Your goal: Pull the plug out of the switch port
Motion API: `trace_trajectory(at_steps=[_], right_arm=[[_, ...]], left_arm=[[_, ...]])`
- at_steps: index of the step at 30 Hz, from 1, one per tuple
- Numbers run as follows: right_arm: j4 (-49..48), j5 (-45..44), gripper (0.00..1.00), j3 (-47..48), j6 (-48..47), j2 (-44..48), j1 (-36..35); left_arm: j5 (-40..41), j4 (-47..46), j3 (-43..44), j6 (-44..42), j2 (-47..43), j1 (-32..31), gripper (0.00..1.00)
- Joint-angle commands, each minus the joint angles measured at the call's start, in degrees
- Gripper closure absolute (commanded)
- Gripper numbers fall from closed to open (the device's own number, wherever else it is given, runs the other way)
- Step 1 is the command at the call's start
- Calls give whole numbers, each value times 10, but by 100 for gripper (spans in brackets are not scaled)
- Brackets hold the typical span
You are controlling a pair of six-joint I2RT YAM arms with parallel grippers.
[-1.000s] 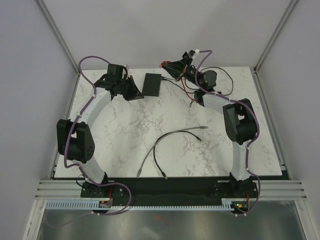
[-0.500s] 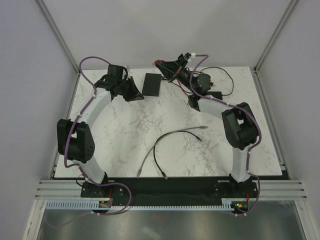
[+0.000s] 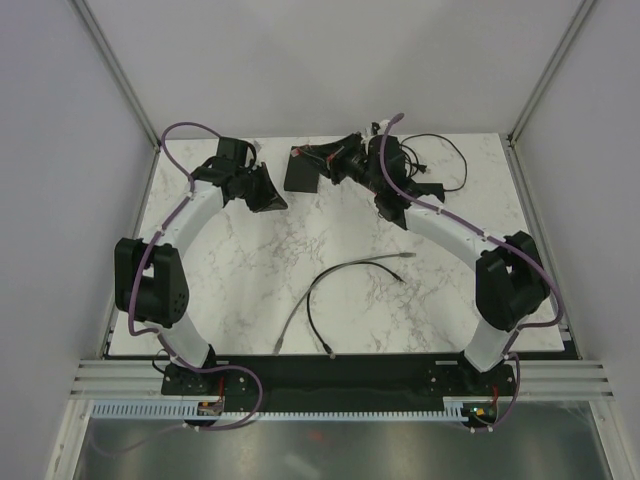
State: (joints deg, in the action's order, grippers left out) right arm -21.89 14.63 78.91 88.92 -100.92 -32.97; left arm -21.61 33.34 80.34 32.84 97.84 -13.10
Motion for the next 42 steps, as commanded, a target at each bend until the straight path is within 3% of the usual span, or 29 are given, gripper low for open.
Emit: trace_trajectory(at_steps=[1, 5, 7, 9, 13, 17, 20, 27, 30, 32, 36, 42], right_arm=[[157, -113, 100, -24, -48, 35, 4], [175, -143, 100, -17, -20, 28, 5], [162, -104, 100, 30, -35, -20, 5], [229, -38, 100, 135, -72, -92, 3], [224, -28, 100, 149, -89, -86, -38], [231, 78, 100, 237, -135, -109, -60], [223, 121, 100, 242, -177, -89, -63], [224, 132, 100, 263, -236, 0, -50], [296, 89, 100, 284, -278, 18, -33], [449, 31, 100, 349, -332, 16, -32], [589, -72, 100, 353, -374, 24, -27], [676, -15, 100, 277, -431, -7, -30]], left_arm=[[-14, 0, -8, -24, -33, 2, 98], [-14, 0, -21, -24, -39, 2, 98], [-14, 0, -26, -24, -42, 2, 98], [-14, 0, -31, -24, -46, 2, 98], [-14, 0, -36, -24, -51, 2, 98], [-14, 0, -40, -24, -54, 2, 98], [-14, 0, -40, -24, -56, 3, 98], [-14, 0, -35, -24, -50, 3, 98], [-14, 0, -33, -24, -48, 3, 98], [-14, 0, -35, -24, -49, 3, 98], [-14, 0, -40, -24, -52, 3, 98], [-14, 0, -48, -24, -56, 3, 98]])
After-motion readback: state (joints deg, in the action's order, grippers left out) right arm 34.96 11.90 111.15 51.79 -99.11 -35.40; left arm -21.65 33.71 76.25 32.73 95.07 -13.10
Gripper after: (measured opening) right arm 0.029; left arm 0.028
